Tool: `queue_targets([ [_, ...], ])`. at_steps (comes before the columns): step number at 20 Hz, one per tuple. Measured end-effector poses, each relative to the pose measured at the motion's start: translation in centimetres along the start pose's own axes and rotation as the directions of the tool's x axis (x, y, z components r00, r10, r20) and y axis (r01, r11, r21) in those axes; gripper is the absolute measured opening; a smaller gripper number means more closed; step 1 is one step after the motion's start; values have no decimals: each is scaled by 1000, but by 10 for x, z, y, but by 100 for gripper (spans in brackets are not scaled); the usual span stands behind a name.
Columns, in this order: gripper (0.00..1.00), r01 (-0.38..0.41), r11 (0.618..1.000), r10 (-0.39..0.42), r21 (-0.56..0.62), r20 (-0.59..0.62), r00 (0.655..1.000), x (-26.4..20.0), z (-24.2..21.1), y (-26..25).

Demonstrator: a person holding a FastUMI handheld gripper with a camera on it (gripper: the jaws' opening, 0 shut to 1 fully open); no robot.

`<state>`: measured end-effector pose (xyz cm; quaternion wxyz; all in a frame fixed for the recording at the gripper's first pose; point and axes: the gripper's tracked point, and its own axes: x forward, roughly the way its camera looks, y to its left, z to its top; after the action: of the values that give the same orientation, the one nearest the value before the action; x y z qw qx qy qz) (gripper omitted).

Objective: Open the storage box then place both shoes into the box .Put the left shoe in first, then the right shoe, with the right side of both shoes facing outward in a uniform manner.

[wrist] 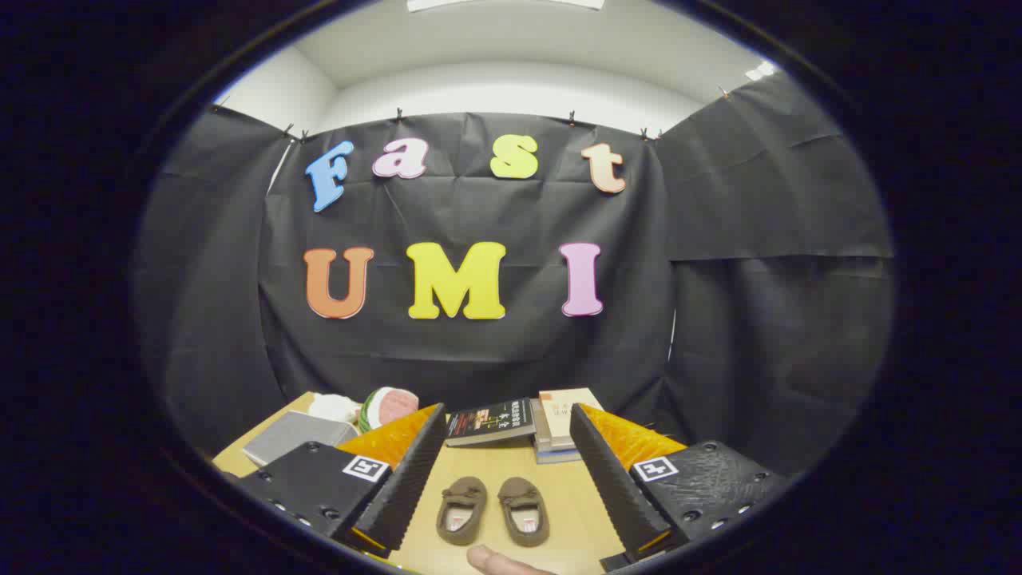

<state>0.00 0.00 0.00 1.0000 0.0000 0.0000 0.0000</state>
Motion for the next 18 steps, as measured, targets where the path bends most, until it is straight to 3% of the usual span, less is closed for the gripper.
queue_targets([
  [11, 95, -60, 998, 58, -21, -70, 996, 35, -21, 16],
  [18, 95, -101, 995, 102, 17, -146, 984, 66, -49, 53],
])
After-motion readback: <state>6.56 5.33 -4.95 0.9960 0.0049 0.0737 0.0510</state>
